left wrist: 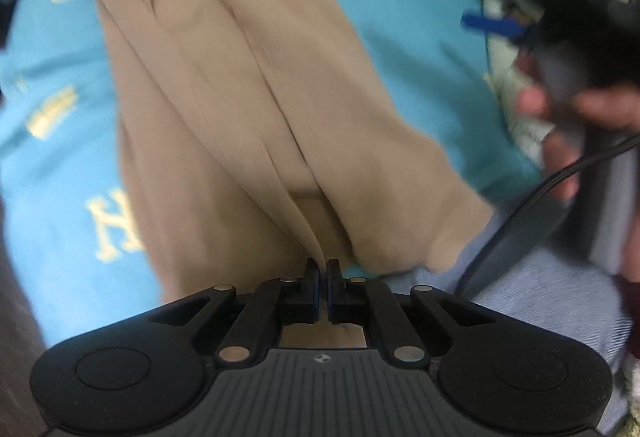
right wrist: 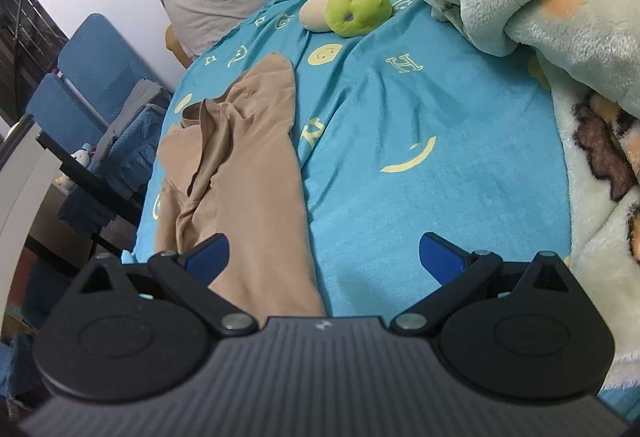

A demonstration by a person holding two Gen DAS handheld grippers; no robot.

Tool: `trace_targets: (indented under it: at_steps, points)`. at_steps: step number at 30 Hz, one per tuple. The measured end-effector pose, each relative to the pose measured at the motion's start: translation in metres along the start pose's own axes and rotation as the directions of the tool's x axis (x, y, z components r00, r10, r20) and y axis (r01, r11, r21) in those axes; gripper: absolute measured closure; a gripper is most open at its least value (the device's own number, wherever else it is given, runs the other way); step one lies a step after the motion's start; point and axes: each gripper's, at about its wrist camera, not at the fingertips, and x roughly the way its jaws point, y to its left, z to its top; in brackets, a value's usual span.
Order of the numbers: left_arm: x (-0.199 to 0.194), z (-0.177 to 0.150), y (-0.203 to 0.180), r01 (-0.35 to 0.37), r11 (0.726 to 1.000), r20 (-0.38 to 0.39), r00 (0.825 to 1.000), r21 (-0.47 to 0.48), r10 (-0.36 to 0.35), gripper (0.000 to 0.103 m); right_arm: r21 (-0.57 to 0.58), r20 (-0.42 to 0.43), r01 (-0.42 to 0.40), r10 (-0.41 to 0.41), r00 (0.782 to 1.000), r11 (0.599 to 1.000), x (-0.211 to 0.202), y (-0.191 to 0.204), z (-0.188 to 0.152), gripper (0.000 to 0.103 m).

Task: Fold clothes

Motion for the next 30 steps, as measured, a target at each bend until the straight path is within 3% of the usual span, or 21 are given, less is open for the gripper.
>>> trace_targets:
  at_steps: [3, 7, 11, 15, 16, 19, 21, 24, 26, 28, 30]
  points:
    - [0.022, -0.010, -0.001, -0.043, 0.999, -0.015, 0.999, 0.019, 0.043, 0.098, -0.001, 0.001, -0.016, 0.016, 1.000, 1.000, 0.000, 0.001, 0.000, 0.000]
    - [0.011, -0.017, 0.002, -0.045, 0.999, 0.046, 0.998, 0.005, 0.045, 0.093, 0.011, 0.026, -0.073, 0.073, 0.997, 0.997, -0.004, 0.002, 0.002, 0.000]
    - [-0.007, -0.023, 0.003, -0.043, 0.999, 0.117, 0.992, -0.009, 0.044, 0.080, 0.034, 0.053, -0.144, 0.143, 0.988, 0.989, -0.005, 0.004, 0.004, 0.000]
    - [-0.030, -0.028, 0.003, -0.058, 0.998, 0.210, 0.976, -0.014, 0.059, 0.054, 0.046, 0.065, -0.203, 0.200, 0.978, 0.978, -0.008, 0.006, 0.005, 0.003]
    - [-0.040, -0.027, 0.004, -0.062, 0.998, 0.258, 0.964, -0.028, 0.067, 0.052, 0.051, 0.069, -0.220, 0.216, 0.974, 0.974, -0.009, 0.006, 0.006, 0.003]
    - [-0.072, -0.022, 0.006, -0.068, 0.995, 0.400, 0.912, -0.073, 0.092, 0.032, 0.067, 0.083, -0.284, 0.279, 0.957, 0.956, -0.010, 0.009, 0.012, 0.003]
    - [-0.090, -0.015, 0.014, -0.062, 0.989, 0.499, 0.858, -0.136, 0.122, 0.017, 0.040, 0.076, -0.311, 0.308, 0.949, 0.950, -0.006, 0.019, 0.020, 0.003]
    - [-0.104, -0.006, 0.025, -0.100, 0.970, 0.610, 0.762, -0.220, 0.217, 0.014, -0.010, 0.060, -0.344, 0.344, 0.937, 0.939, 0.003, 0.036, 0.033, 0.003]
    - [-0.101, -0.005, 0.034, -0.128, 0.959, 0.650, 0.712, -0.252, 0.266, 0.012, -0.078, 0.039, -0.343, 0.346, 0.937, 0.936, 0.014, 0.055, 0.043, 0.003]
    - [-0.092, -0.009, 0.049, -0.156, 0.949, 0.645, 0.702, -0.274, 0.302, 0.012, -0.148, 0.026, -0.348, 0.355, 0.934, 0.926, 0.028, 0.075, 0.051, 0.003]
    - [-0.080, -0.008, 0.063, -0.194, 0.933, 0.637, 0.687, -0.302, 0.350, 0.012, -0.146, -0.015, -0.373, 0.375, 0.927, 0.916, 0.055, 0.092, 0.058, 0.003]
